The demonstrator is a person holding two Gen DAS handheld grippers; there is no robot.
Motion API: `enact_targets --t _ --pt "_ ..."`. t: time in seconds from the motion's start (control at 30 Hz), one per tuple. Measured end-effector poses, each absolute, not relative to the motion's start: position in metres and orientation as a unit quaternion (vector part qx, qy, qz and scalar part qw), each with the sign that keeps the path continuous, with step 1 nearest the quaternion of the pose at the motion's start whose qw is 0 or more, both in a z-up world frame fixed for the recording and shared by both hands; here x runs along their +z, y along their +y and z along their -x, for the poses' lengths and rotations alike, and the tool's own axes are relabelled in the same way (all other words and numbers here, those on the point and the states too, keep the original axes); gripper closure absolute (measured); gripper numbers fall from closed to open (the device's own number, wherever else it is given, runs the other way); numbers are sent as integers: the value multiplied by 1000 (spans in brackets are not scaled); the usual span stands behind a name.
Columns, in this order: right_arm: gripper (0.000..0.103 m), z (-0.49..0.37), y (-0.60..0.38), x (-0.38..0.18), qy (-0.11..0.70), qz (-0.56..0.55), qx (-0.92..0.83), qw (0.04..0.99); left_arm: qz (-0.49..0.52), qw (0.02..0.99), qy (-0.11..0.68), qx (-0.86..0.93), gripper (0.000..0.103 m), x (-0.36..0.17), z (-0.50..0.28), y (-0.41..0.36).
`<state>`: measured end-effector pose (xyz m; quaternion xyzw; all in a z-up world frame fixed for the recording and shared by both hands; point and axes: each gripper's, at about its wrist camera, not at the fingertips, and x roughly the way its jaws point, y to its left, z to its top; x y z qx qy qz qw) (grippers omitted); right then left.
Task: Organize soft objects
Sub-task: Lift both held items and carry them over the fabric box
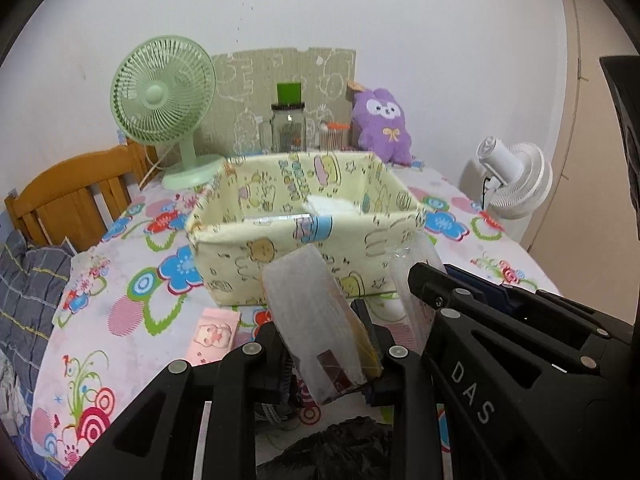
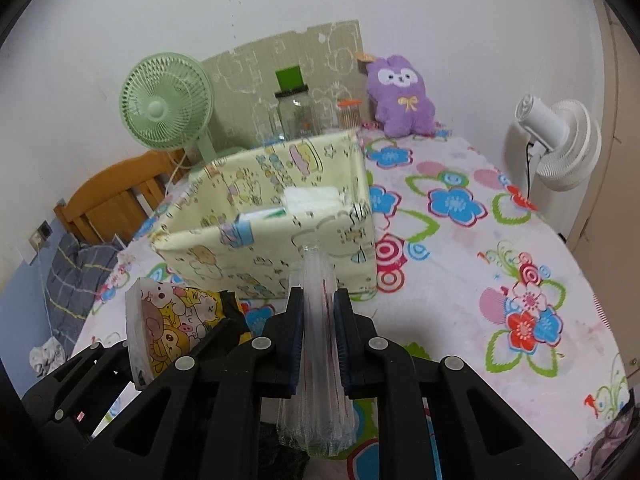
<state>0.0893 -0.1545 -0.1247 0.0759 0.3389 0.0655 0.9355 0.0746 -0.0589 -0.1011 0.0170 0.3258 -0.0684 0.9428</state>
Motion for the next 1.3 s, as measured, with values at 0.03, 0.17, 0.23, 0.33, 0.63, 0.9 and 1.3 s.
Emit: enact_targets --t 0.03,0.17,0.23,0.33,0.63,0.9,1.3 --pt "85 -87 -154 -120 336 -76 66 937 -17 944 323 -68 78 -98 -73 -59" --pt "85 -80 -153 -106 322 -69 67 942 -12 948 310 -69 78 -83 -65 -57" --pt "85 -76 -152 -98 314 -65 68 945 -11 950 303 -68 78 -77 -62 -56" --pt "85 -70 -150 -87 302 -63 71 949 -10 954 292 -67 78 -67 -57 -54" --pt "85 -56 -145 -61 277 -57 77 956 -10 961 268 -64 78 -45 -44 -51" --pt "85 -52 -142 -44 258 -55 77 961 -11 966 251 -66 78 -31 -43 -47" --pt "85 -66 -141 -32 246 -55 81 964 -12 969 239 -62 78 -20 -56 -46"
